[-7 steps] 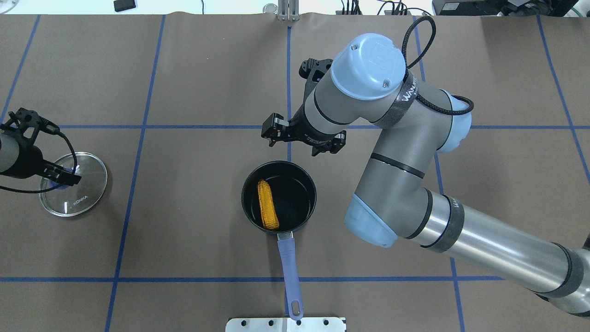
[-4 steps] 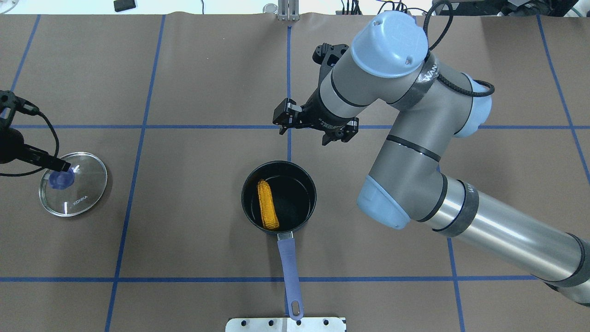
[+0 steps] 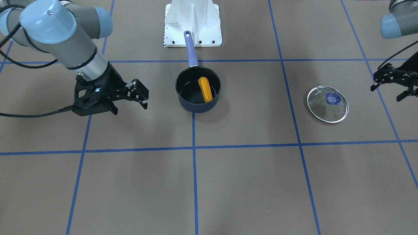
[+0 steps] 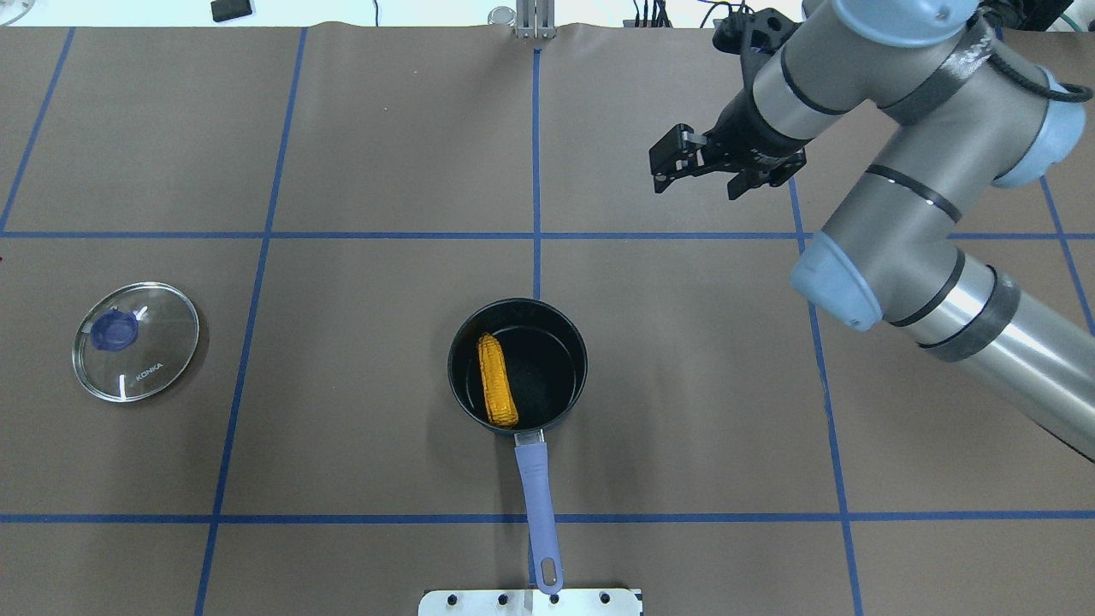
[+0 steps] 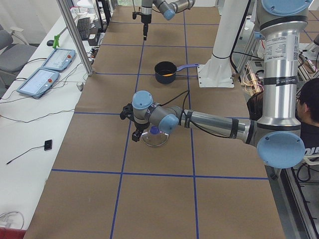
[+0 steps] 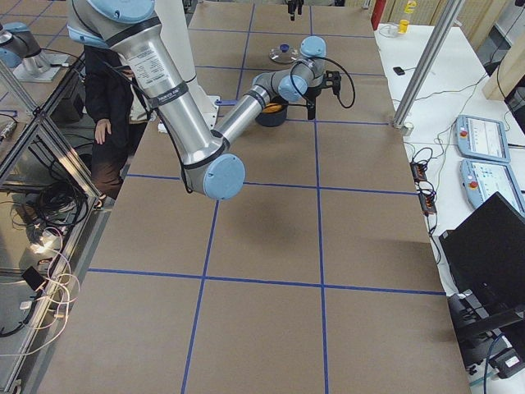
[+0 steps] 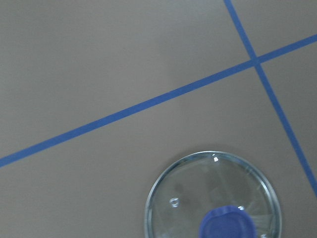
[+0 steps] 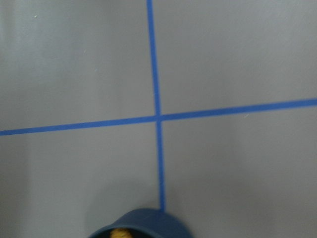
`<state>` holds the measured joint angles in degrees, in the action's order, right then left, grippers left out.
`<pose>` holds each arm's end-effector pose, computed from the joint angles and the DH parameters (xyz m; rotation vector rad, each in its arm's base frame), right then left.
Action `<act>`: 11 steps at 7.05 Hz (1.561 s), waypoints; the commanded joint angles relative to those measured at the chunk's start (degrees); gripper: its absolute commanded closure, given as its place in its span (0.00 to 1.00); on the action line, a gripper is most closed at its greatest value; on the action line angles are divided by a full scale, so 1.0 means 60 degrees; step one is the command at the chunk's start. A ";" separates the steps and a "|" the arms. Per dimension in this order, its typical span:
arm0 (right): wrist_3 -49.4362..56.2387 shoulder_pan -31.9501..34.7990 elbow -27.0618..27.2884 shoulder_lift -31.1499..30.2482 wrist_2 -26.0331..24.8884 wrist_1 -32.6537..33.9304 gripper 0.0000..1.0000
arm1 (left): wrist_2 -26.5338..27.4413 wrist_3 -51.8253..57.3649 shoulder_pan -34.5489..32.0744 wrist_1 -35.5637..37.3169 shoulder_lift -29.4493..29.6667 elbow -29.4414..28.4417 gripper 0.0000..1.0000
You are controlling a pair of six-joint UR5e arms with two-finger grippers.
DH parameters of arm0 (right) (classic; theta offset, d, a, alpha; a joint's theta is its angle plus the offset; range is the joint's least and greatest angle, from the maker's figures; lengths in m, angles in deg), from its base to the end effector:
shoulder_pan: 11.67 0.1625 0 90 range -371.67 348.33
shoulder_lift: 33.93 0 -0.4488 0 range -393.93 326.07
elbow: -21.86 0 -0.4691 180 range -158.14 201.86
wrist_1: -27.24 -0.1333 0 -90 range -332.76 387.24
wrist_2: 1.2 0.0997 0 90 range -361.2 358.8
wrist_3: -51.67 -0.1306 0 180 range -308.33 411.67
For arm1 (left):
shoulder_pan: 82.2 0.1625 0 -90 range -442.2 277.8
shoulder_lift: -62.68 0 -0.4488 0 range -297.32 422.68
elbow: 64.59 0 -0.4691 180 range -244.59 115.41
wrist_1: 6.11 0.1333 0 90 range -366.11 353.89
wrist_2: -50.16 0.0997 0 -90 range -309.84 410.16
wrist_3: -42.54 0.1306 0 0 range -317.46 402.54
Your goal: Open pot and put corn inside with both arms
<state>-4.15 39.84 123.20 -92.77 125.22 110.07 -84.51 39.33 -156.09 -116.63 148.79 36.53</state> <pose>-0.4062 -0.6004 0.2216 0.1324 -1.0144 0.0003 0.1173 -0.5557 0.5870 0.3265 0.8349 0.3987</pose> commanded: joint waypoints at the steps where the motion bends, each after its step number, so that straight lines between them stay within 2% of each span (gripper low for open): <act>1: 0.1824 0.1399 0.0015 -0.1013 0.0724 -0.0080 0.00 | -0.0011 0.1978 -0.0894 0.0445 -0.0186 -0.0401 0.04; 2: 0.2905 0.1912 0.0015 -0.1627 0.0769 -0.0095 0.00 | -0.0040 0.2566 -0.1187 0.0460 -0.0186 -0.0738 0.03; 4: 0.5104 0.3113 -0.0059 -0.2873 0.0887 -0.0022 0.00 | -0.0826 0.2630 -0.1934 0.0446 -0.0216 -0.1266 0.02; 5: 0.5621 0.3641 -0.0073 -0.3444 0.0916 -0.0036 0.00 | -0.0788 0.2993 -0.2242 0.0141 -0.0535 -0.1283 0.02; 6: 0.5829 0.4284 -0.0102 -0.3870 0.1221 0.0036 0.00 | -0.0613 0.4055 -0.2869 0.0022 -0.0828 -0.1414 0.01; 7: 0.6310 0.4769 -0.0088 -0.4353 0.1732 0.0037 0.00 | -0.0670 0.4153 -0.3339 0.0021 -0.0802 -0.1444 0.01; 8: 0.6938 0.5093 -0.0132 -0.4779 0.1911 0.0066 0.00 | -0.0685 0.4154 -0.3373 0.0021 -0.0816 -0.1444 0.01; 11: 0.6974 0.5243 -0.0176 -0.5061 0.1854 0.0154 0.00 | -0.0670 0.4022 -0.3373 0.0036 -0.0699 -0.1488 0.01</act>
<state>37.50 71.10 122.23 -122.70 136.50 110.82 -88.54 63.74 -176.22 -116.44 144.44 27.59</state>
